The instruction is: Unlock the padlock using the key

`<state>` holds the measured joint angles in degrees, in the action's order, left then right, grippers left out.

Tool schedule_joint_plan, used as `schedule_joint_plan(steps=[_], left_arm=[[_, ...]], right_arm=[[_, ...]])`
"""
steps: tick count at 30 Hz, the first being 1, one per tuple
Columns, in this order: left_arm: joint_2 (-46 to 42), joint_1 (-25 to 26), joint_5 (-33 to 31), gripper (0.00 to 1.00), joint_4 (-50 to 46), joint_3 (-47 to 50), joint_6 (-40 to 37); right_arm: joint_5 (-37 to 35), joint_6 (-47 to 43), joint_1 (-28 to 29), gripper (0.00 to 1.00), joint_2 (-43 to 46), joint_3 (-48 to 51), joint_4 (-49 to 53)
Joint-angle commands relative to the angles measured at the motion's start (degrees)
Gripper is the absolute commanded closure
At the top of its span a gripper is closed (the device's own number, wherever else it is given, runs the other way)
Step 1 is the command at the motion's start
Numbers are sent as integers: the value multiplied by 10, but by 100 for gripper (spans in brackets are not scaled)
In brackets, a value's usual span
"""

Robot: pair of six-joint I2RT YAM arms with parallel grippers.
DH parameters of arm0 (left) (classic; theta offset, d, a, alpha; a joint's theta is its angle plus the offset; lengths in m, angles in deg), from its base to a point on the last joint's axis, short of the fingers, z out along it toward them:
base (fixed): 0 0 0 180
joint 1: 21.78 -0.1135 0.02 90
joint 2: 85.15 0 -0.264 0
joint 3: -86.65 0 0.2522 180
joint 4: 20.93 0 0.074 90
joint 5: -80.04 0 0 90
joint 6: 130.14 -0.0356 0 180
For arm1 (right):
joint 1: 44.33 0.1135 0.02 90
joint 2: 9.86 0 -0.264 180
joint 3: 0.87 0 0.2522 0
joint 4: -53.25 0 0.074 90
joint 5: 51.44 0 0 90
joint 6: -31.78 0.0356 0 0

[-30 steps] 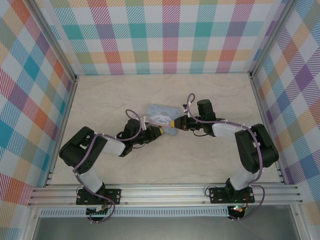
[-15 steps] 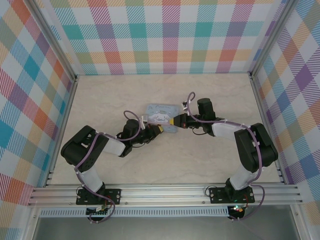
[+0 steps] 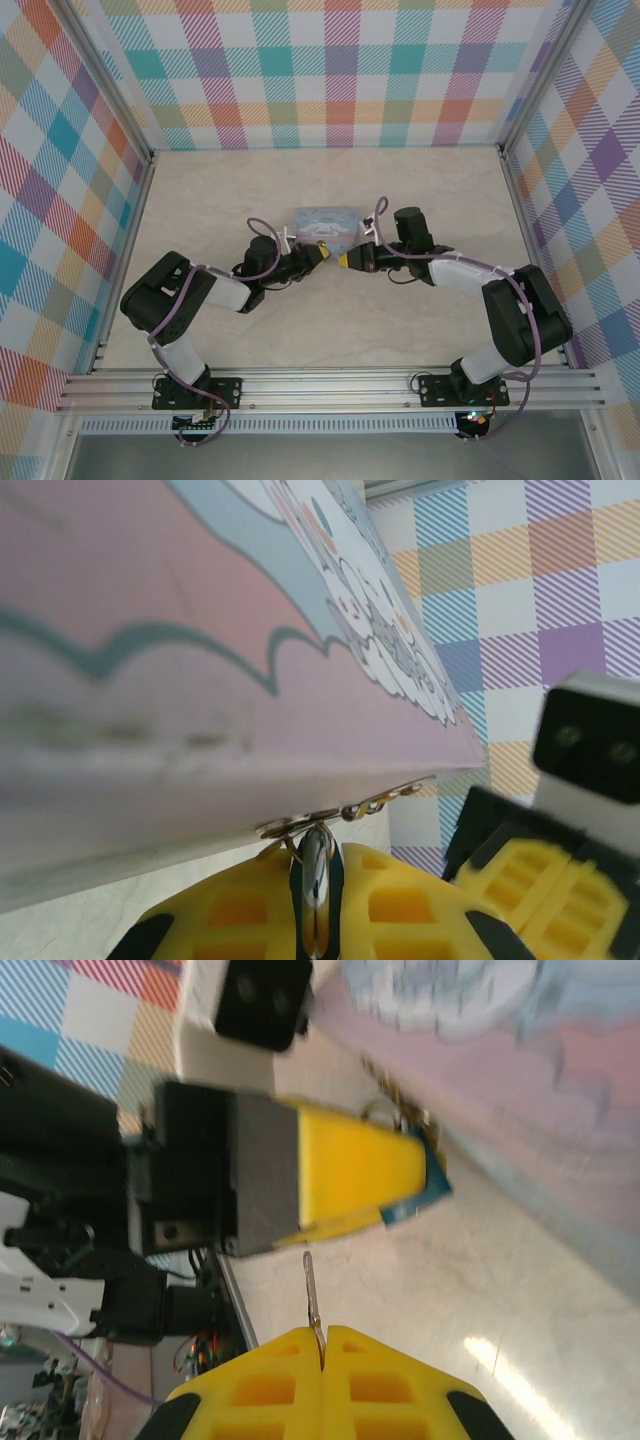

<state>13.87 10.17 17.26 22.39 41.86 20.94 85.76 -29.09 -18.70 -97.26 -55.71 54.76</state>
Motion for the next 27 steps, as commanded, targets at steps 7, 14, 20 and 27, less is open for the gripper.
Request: schedule_joint_plan(steps=[7,14,20,27], left_arm=[[-19,-5,39,100,41,-22,-23],[-13,-5,51,100,47,-25,-28],[-13,-5,62,100,44,-28,-34],[-9,-5,27,100,-20,-21,-85]], right_arm=[[-12,-23,22,99,-40,-11,33],[-30,-13,22,99,-66,-23,23],[-26,-4,22,99,-75,-32,5],[-58,-38,21,99,-52,-37,50]])
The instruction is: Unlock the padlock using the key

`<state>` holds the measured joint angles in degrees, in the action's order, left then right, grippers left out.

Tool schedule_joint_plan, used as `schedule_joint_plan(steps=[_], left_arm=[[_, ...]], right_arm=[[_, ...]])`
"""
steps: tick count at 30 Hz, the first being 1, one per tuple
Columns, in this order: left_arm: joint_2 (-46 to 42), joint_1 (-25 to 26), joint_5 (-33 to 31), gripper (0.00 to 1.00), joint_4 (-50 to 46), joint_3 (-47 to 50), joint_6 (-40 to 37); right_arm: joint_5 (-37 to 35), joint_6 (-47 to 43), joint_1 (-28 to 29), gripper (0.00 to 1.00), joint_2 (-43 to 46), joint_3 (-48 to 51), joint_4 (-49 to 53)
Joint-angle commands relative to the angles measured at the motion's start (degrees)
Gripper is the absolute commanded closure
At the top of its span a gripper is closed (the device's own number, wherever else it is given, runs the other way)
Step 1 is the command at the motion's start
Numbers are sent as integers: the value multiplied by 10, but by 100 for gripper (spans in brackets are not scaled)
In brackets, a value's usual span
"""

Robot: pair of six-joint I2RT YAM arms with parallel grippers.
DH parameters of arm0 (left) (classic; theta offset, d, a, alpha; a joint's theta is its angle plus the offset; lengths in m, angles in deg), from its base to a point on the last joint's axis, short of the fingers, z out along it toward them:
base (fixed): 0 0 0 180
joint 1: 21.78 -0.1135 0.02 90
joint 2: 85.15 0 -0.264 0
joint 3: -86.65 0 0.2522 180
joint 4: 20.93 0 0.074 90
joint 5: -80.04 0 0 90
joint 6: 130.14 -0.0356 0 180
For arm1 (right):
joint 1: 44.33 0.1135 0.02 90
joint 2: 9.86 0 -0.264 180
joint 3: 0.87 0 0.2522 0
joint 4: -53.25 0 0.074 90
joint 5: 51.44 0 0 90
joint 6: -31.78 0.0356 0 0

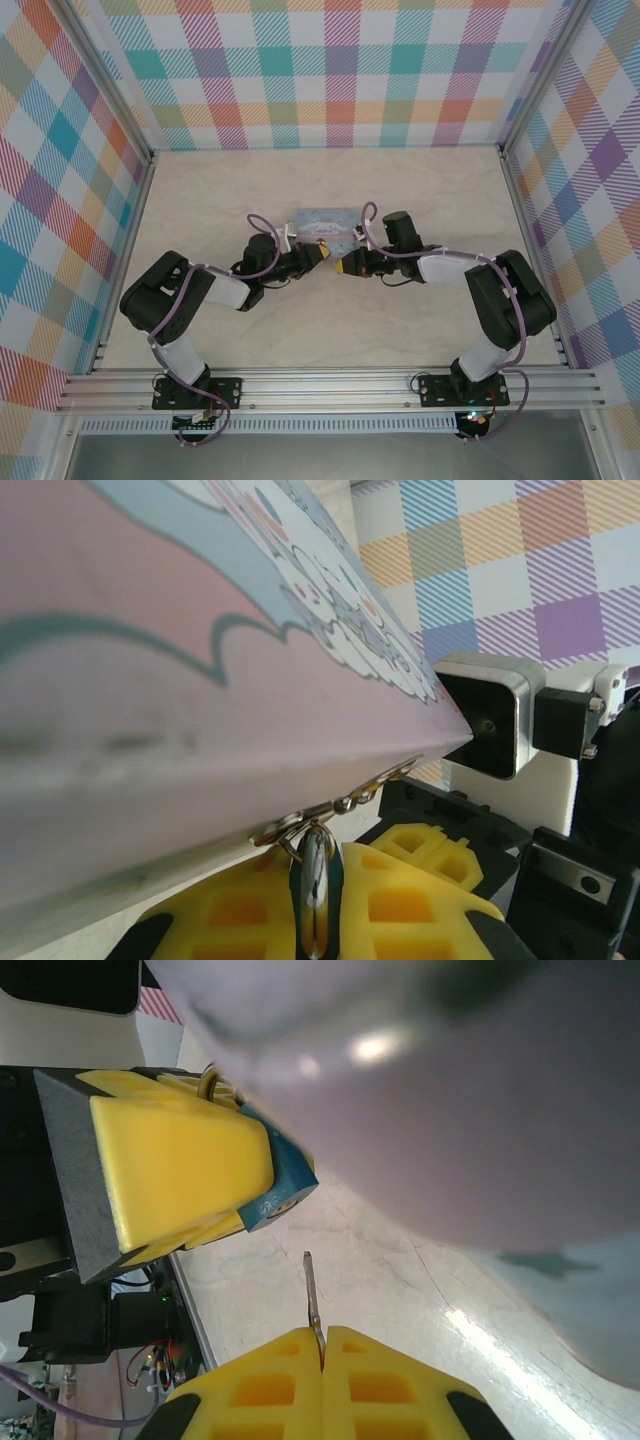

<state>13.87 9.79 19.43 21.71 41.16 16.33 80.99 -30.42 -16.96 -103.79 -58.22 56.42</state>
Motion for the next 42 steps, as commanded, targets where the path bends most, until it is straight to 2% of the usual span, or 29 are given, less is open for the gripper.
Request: schedule_joint_plan(steps=[1,6,15,18,23,30,32,37,42], left_arm=[[-10,-1,-5,100,-29,-12,-53],[-5,-1,-65,100,-49,7,-69],[28,-1,-70,100,-21,17,-53],[36,-1,-74,100,-18,20,-51],[56,-1,-68,100,6,19,-41],[90,-1,-60,97,48,20,-25],[98,-1,-62,94,57,20,-20],[108,0,-77,80,66,23,-13],[119,6,-97,76,89,28,1]], right_arm=[[-16,-31,2,99,20,-12,45],[-32,-43,0,99,35,-5,63],[-18,-4,-17,99,62,-33,7],[4,31,-37,99,34,-49,-47],[-4,39,-39,99,-33,-92,-61],[-33,16,-39,99,-68,-103,-18],[-43,9,-38,99,-71,-99,-3],[-74,-2,-38,99,-77,-90,30],[-81,5,-37,99,-90,-88,40]])
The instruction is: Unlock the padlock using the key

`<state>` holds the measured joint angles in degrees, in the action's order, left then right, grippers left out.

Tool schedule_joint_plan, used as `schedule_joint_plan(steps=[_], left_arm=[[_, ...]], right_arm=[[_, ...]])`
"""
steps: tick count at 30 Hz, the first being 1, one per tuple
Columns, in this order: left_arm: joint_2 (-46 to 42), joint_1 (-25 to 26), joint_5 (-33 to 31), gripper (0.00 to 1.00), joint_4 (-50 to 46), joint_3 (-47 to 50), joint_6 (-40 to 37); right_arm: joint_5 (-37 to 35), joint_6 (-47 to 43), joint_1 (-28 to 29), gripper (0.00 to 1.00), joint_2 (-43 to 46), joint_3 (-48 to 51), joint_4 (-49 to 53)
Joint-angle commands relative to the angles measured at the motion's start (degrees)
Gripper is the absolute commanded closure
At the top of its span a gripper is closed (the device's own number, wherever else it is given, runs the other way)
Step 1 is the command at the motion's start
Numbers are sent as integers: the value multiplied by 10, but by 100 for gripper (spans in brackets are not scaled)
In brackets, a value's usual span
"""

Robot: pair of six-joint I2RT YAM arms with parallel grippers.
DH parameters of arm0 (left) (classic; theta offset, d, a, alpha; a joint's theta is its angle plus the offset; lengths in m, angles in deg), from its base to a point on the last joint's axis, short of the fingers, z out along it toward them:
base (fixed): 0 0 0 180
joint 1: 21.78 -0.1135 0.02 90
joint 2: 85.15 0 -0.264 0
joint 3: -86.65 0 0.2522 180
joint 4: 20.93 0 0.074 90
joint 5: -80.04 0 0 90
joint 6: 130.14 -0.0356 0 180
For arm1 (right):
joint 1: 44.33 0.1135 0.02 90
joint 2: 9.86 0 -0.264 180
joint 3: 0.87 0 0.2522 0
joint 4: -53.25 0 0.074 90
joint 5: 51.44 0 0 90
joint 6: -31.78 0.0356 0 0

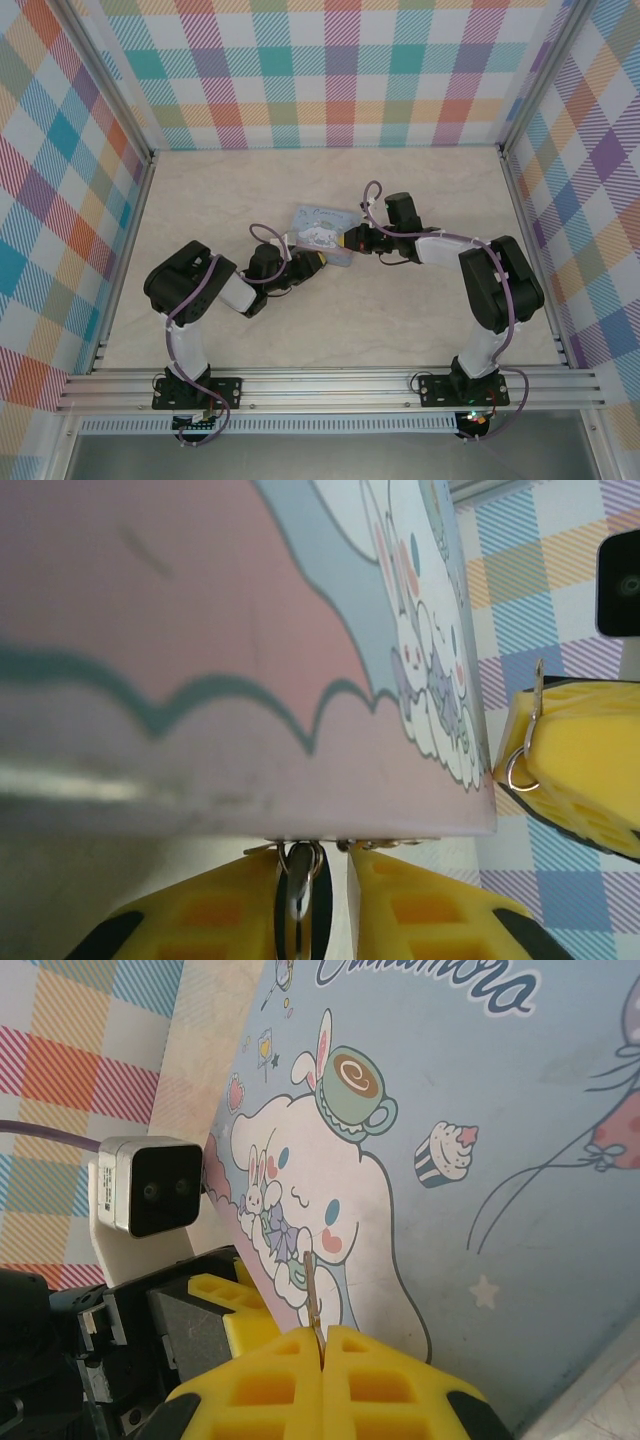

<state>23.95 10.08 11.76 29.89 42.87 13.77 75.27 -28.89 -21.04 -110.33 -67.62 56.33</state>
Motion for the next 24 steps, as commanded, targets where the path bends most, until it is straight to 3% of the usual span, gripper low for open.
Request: schedule_joint_plan(steps=[1,6,9,12,24], left_arm=[[20,4,-24,76,10,11,29],[24,15,-51,75,24,19,43],[23,30,-85,66,39,33,56],[25,43,-116,63,50,42,71],[46,66,-150,64,69,27,89]], right_arm=[[-25,-9,5,99,-27,7,42],[-25,-2,8,99,-27,16,33],[-25,3,9,99,-25,20,25],[-23,5,9,99,-25,20,22],[-18,6,10,99,-20,22,12]])
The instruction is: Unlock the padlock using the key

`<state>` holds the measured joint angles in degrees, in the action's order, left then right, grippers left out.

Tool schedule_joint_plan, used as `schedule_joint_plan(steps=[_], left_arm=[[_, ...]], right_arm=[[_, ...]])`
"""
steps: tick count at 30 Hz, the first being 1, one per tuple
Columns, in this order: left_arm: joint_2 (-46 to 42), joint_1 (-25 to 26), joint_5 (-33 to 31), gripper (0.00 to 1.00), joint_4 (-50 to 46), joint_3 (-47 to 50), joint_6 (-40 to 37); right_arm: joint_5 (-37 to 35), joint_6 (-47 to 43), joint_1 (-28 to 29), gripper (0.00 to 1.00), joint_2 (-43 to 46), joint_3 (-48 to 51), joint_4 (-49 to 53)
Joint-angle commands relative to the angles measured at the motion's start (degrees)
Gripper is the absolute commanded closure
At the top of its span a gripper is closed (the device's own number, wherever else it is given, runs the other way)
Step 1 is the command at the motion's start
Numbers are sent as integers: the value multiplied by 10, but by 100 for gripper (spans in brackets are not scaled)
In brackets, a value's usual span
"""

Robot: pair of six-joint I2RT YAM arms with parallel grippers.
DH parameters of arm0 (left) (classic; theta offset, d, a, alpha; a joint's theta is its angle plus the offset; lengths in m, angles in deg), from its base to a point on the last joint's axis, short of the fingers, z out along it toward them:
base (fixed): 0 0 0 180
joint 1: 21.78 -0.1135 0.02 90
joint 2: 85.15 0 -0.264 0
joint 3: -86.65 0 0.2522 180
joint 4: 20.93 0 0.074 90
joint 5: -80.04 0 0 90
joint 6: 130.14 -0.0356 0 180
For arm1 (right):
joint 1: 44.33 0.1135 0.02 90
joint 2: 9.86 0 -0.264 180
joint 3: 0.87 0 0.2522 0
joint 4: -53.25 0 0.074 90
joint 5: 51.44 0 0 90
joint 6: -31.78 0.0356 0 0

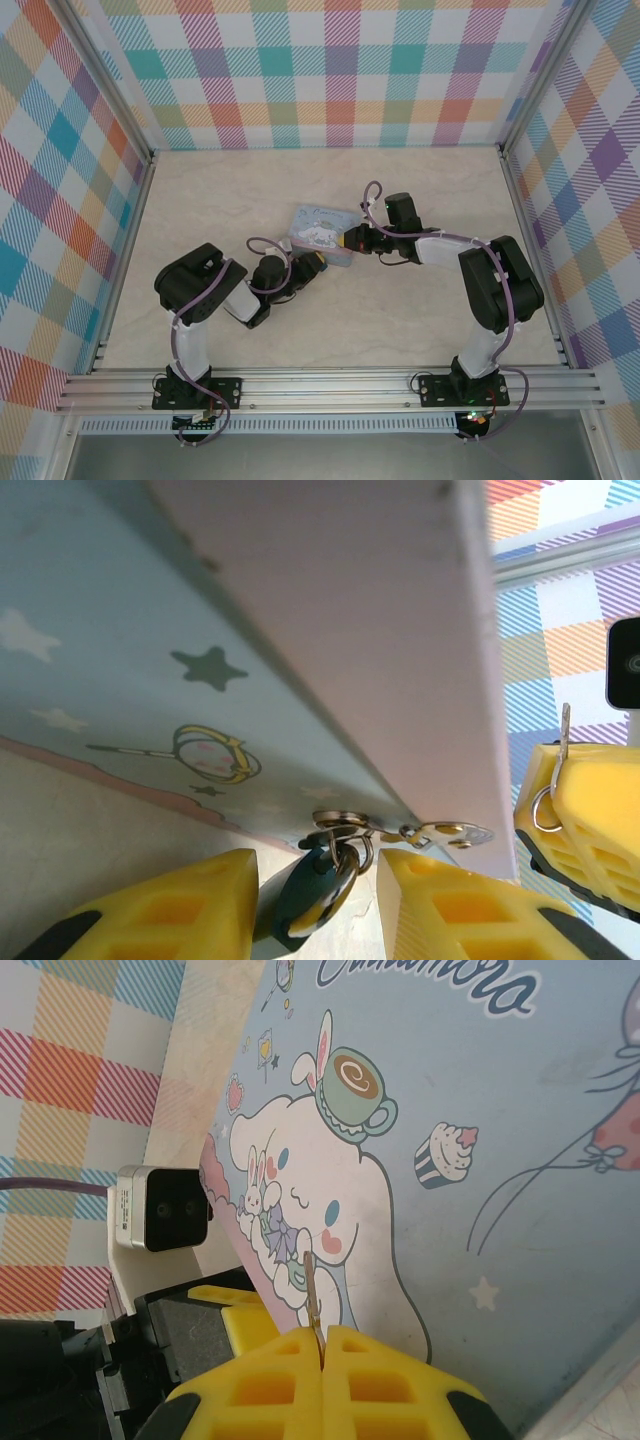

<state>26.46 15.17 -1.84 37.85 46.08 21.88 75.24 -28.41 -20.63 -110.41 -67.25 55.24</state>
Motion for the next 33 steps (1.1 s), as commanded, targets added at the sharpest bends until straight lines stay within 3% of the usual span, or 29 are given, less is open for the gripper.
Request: schedule_joint_plan(steps=[1,18,33], left_arm=[[24,19,-16,64,-6,-5,12],[30,61,-71,63,32,2,62],[52,93,-171,66,34,-1,100]], right_arm=[[-18,1,6,99,-20,18,23],[-15,1,6,99,-21,19,17],[-15,3,6,99,-23,22,11]])
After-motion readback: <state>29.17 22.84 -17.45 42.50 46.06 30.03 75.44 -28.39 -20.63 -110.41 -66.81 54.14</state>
